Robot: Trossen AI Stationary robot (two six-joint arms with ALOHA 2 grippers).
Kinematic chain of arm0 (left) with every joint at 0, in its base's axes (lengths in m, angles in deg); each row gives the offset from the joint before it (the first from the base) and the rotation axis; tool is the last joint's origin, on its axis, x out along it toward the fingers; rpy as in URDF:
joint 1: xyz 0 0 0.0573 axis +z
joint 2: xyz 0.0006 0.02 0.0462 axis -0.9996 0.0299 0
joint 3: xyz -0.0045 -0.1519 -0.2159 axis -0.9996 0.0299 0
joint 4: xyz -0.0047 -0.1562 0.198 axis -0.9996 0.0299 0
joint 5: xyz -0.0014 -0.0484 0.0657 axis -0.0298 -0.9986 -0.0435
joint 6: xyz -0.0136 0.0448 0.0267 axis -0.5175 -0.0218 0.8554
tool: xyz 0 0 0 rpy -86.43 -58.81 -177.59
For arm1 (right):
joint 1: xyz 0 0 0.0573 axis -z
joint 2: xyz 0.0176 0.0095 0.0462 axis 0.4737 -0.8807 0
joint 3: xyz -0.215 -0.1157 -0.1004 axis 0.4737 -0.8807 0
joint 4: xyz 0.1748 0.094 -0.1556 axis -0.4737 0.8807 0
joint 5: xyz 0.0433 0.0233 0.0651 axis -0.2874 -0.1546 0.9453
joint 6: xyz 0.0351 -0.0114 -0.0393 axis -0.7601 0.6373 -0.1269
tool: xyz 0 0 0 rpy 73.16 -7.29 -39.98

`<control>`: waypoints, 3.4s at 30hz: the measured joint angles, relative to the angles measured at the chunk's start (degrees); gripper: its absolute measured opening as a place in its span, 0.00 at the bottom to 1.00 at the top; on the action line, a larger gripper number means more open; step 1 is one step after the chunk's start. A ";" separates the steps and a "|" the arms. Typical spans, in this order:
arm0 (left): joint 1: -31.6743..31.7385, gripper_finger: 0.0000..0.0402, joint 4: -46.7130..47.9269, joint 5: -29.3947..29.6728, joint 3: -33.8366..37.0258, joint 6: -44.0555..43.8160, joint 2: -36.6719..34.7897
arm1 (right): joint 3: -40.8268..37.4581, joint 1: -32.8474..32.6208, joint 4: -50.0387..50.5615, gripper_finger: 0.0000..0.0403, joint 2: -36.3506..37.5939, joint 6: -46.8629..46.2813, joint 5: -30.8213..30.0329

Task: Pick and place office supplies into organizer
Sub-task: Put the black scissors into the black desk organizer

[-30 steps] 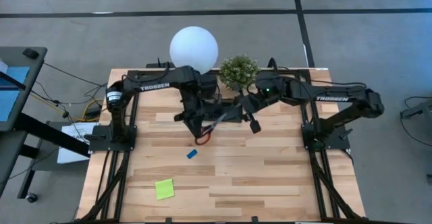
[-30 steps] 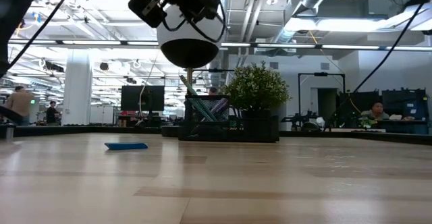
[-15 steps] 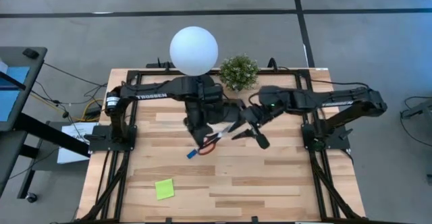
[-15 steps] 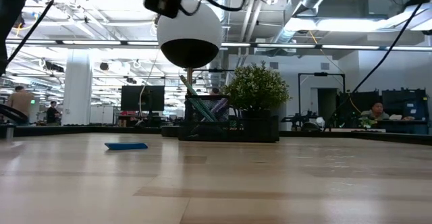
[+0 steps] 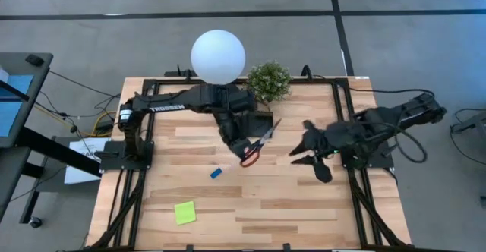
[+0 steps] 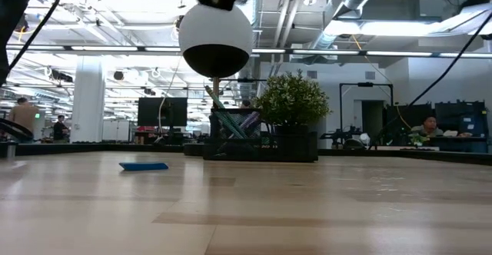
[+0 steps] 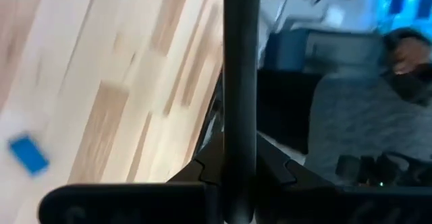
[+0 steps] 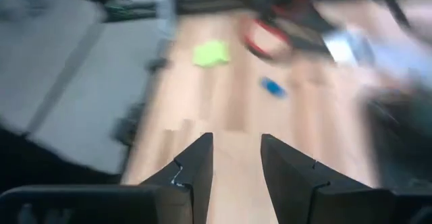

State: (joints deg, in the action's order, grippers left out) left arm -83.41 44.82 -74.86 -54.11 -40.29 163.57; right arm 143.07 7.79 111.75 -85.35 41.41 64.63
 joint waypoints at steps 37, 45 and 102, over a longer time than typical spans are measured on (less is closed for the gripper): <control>2.71 0.06 -15.82 17.18 -20.83 18.93 -0.06 | 0.01 4.16 -34.92 0.27 -2.85 -7.88 -26.57; 2.67 0.07 -15.97 17.23 -20.83 19.04 -0.06 | 0.01 3.43 -35.49 0.06 -2.92 -6.97 -27.68; 6.10 0.24 -18.97 29.60 -20.83 18.35 -20.67 | 36.79 29.52 47.52 0.06 -34.91 3.11 21.67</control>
State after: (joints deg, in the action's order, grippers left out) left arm -77.31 25.85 -45.26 -74.93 -21.94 142.90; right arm 179.86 37.31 159.27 -120.26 44.52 86.31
